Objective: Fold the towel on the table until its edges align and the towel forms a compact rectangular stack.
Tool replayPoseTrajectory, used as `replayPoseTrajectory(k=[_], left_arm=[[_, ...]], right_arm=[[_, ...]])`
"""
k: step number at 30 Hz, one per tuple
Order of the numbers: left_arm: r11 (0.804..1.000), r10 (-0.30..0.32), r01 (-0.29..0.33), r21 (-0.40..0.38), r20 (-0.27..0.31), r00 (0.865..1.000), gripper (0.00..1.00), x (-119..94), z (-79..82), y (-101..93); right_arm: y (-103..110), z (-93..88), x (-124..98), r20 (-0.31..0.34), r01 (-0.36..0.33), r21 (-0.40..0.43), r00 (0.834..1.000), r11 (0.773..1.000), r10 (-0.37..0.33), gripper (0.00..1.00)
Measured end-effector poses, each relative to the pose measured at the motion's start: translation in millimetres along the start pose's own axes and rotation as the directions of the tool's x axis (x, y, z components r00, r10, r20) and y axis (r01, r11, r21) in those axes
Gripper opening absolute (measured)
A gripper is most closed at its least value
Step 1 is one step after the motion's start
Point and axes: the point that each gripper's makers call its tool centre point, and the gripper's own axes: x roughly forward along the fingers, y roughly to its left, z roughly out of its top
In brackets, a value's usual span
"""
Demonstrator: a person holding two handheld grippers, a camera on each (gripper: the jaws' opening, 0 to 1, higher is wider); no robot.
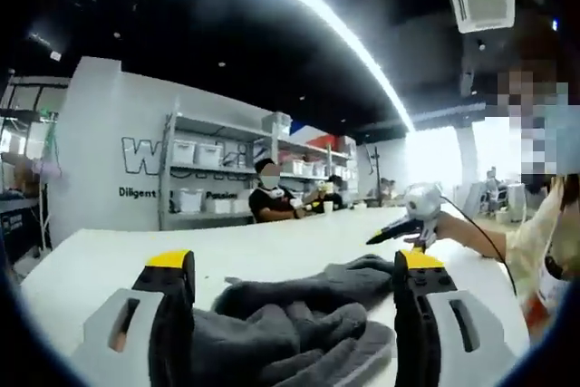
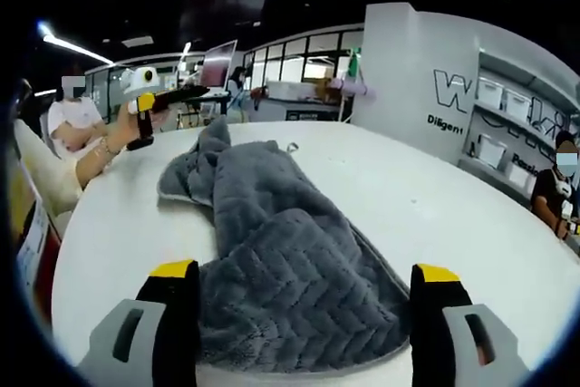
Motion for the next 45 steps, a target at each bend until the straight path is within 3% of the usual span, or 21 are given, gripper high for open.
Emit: replayPoseTrajectory(k=[7,15,19,23,25,27,34,38,45], left_arm=[[0.995,-0.044,0.053,0.089,-0.102,0.994,0.99,13,-21.5,-17.5],[0.991,-0.068,0.086,0.104,-0.166,0.984,0.99,18,-36.1,-26.4],[0.992,-0.057,0.077,0.1,-0.189,0.98,0.99,18,-41.1,-24.2],[0.992,-0.029,0.05,0.12,-0.169,0.985,0.99,18,-37.6,-20.3],[0.992,-0.028,0.048,0.121,-0.163,0.986,0.99,17,-35.9,-20.0],[0.992,-0.026,0.045,0.12,-0.16,0.987,0.99,17,-34.7,-19.2],[0.993,-0.023,0.04,0.109,-0.151,0.988,0.99,17,-32.5,-18.2],[0.994,-0.024,0.041,0.104,-0.159,0.987,0.99,17,-32.9,-18.3],[0.995,-0.028,0.044,0.093,-0.166,0.986,0.99,17,-35.1,-20.2]], right_arm=[[9,-1.3,4,-0.016,-0.021,-0.025,1.0,0.999,0.02,0.98],[25,9.5,1,0.002,-0.048,-0.079,0.999,0.996,0.048,0.97],[42,24.4,-2,0.048,-0.081,-0.129,0.995,0.988,0.088,0.84],[69,37.4,-9,0.075,-0.148,-0.244,0.982,0.958,0.171,0.77],[80,41.7,-12,0.077,-0.165,-0.307,0.977,0.937,0.198,0.67],[88,42.2,-10,0.08,-0.183,-0.317,0.973,0.931,0.218,0.54],[101,33.1,-5,0.035,-0.223,-0.374,0.967,0.9,0.254,0.32],[107,21.7,-3,-0.024,-0.268,-0.389,0.959,0.882,0.281,0.27],[100,0.5,3,-0.121,-0.278,-0.392,0.961,0.877,0.25,0.2]])
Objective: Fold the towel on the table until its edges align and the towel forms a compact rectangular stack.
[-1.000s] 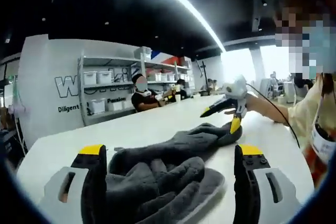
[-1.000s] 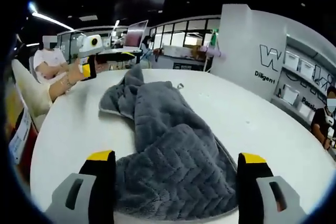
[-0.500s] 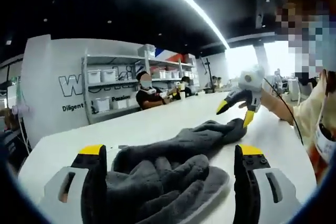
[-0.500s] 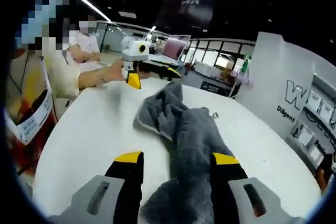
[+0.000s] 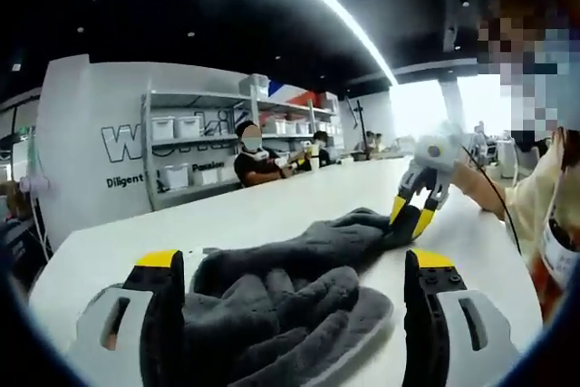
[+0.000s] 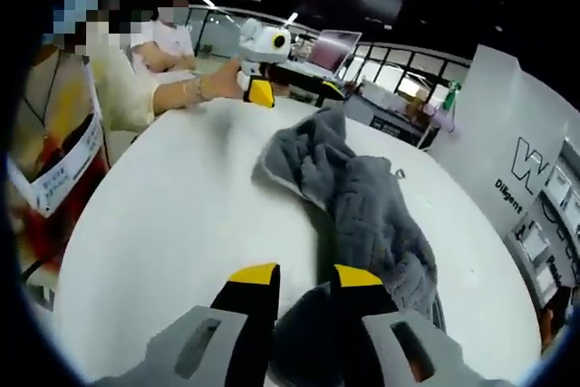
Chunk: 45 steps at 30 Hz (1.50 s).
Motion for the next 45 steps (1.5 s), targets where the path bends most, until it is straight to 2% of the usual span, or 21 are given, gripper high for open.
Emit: replayPoseTrajectory(k=[6,8,11,13,17,20,25,26,30,32,35,36,38,39,43,44,45], left_arm=[[1.0,-0.001,0.001,-0.002,0.008,1.0,0.99,-1,2.1,-0.8],[1.0,-0.001,0.001,-0.002,0.007,1.0,0.99,-1,2.1,-0.6],[1.0,-0.004,0.004,-0.006,0.004,1.0,0.99,-1,1.6,-0.6],[1.0,-0.005,0.005,-0.008,0.0,1.0,0.99,0,0.8,-0.4],[1.0,0.006,-0.006,-0.008,-0.013,1.0,0.99,0,-1.8,1.7],[1.0,0.008,-0.008,-0.007,-0.017,1.0,0.99,0,-2.8,2.2],[1.0,0.005,-0.005,-0.011,-0.027,1.0,0.99,1,-5.6,1.7],[1.0,0.005,-0.005,-0.011,-0.028,1.0,0.99,1,-5.8,1.8],[1.0,0.004,-0.004,-0.013,-0.036,0.999,0.99,2,-8.1,1.2],[1.0,0.002,-0.003,-0.015,-0.036,0.999,0.99,2,-8.2,0.7],[1.0,0.0,-0.001,-0.017,-0.036,0.999,0.99,2,-8.1,0.3],[1.0,-0.001,0.0,-0.018,-0.036,0.999,0.99,2,-8.1,0.0],[1.0,-0.003,0.002,-0.019,-0.035,0.999,0.99,1,-7.9,-0.8],[1.0,-0.003,0.003,-0.019,-0.035,0.999,0.99,1,-7.9,-1.0],[1.0,-0.006,0.006,-0.022,-0.034,0.999,0.99,1,-7.5,-1.9],[1.0,-0.007,0.006,-0.022,-0.036,0.999,0.99,1,-7.9,-2.1],[1.0,-0.007,0.007,-0.022,-0.037,0.999,0.99,1,-8.1,-2.3]], right_arm=[[-7,-20.6,0,-0.094,0.029,-0.016,0.995,0.999,-0.03,0.16],[-7,-22.7,0,-0.104,0.026,-0.016,0.994,1.0,-0.027,0.14],[-5,-25.1,1,-0.116,0.02,-0.012,0.993,1.0,-0.021,0.05],[-5,-23.8,1,-0.114,0.025,-0.019,0.993,0.999,-0.027,0.04],[-7,-11.0,-4,-0.061,0.039,-0.043,0.997,0.998,-0.042,0.03],[-8,2.3,-9,0.003,0.044,-0.024,0.999,0.999,-0.044,0.02],[-17,25.9,-21,0.133,0.068,0.036,0.988,0.997,-0.073,0.02],[-18,27.1,-22,0.141,0.072,0.041,0.987,0.997,-0.077,0.02],[-44,37.3,-39,0.237,0.142,0.159,0.955,0.977,-0.177,0.02],[-57,37.7,-48,0.265,0.177,0.222,0.935,0.959,-0.234,0.02],[-75,34.5,-60,0.286,0.225,0.301,0.906,0.926,-0.313,0.02],[-82,33.7,-65,0.299,0.237,0.337,0.891,0.911,-0.342,0.02],[-92,30.8,-72,0.314,0.244,0.398,0.87,0.884,-0.381,0.02],[-102,26.4,-80,0.318,0.262,0.449,0.847,0.854,-0.427,0.02],[-122,10.4,-95,0.302,0.291,0.582,0.79,0.76,-0.534,0.02],[-125,7.1,-97,0.298,0.293,0.599,0.782,0.745,-0.547,0.02],[-132,0.4,-101,0.288,0.301,0.631,0.765,0.715,-0.576,0.02]])
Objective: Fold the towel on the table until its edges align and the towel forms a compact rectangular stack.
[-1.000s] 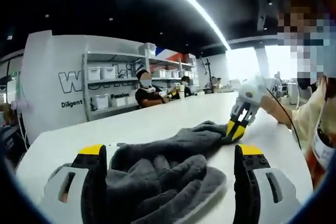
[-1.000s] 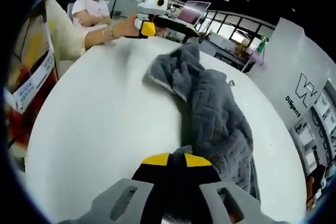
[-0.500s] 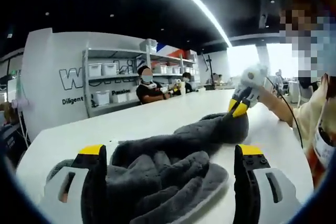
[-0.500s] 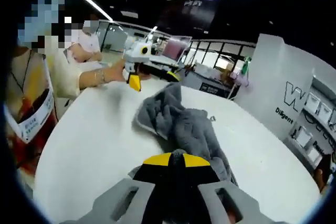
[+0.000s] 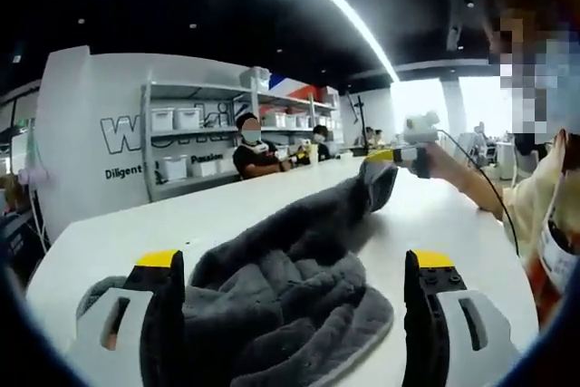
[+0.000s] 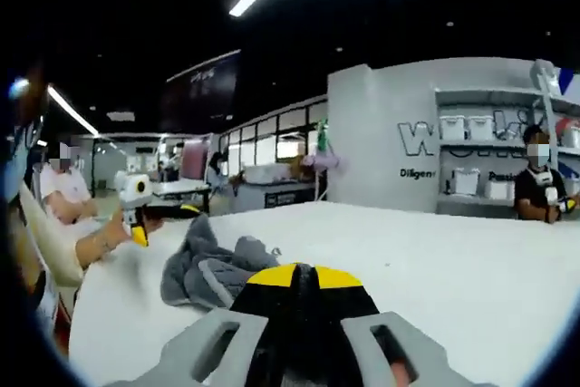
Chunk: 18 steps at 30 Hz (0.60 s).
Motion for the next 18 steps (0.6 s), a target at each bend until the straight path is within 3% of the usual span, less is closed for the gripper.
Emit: replayPoseTrajectory(k=[5,9,12,18], left_arm=[[1.0,-0.003,0.003,-0.002,-0.004,1.0,0.99,0,-1.3,-0.9],[1.0,-0.006,0.006,0.002,-0.01,1.0,0.99,0,-1.7,-0.8],[1.0,-0.01,0.011,0.004,-0.011,1.0,0.99,1,-1.7,-1.8],[1.0,-0.022,0.022,0.006,-0.019,1.0,0.99,2,-3.4,-4.5]], right_arm=[[-35,-5.1,-7,0.027,0.112,0.119,0.993,0.987,-0.116,0.02],[-66,-15.5,-15,0.006,0.231,0.183,0.972,0.956,-0.235,0.02],[-87,-27.5,-20,-0.034,0.317,0.168,0.948,0.933,-0.316,0.02],[-113,-47.1,-15,-0.085,0.382,0.077,0.923,0.921,-0.375,0.02]])
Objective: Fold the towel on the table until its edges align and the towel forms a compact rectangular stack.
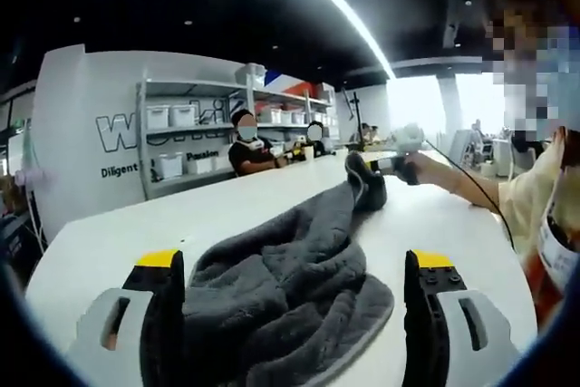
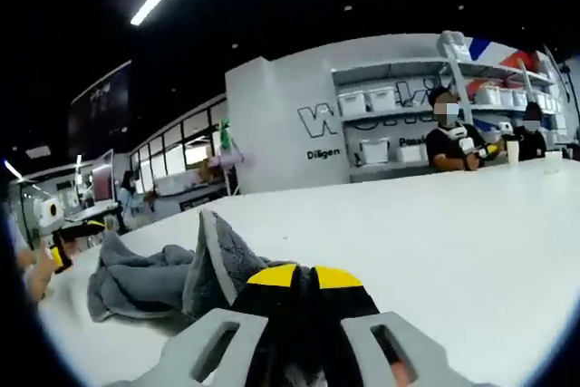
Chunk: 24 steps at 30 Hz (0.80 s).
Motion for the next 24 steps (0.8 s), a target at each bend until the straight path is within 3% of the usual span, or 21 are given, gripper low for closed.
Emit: replayPoseTrajectory(k=[9,15,19,24], left_arm=[[1.0,-0.021,0.021,0.022,-0.009,1.0,0.99,2,-0.1,-6.5],[0.999,-0.029,0.029,0.031,-0.009,1.0,0.99,3,0.4,-10.9],[0.999,-0.035,0.035,0.036,-0.013,0.999,0.99,3,0.2,-13.0],[0.998,-0.038,0.038,0.04,-0.01,0.999,0.99,3,1.9,-14.1]], right_arm=[[-13,-33.5,10,-0.129,0.044,-0.06,0.99,0.997,-0.052,0.02],[-13,-42.0,10,-0.169,0.041,-0.083,0.984,0.996,-0.055,0.02],[-11,-37.0,9,-0.163,0.02,-0.106,0.986,0.994,-0.037,0.05],[-20,-21.6,-1,-0.144,0.067,-0.179,0.985,0.982,-0.093,0.21]])
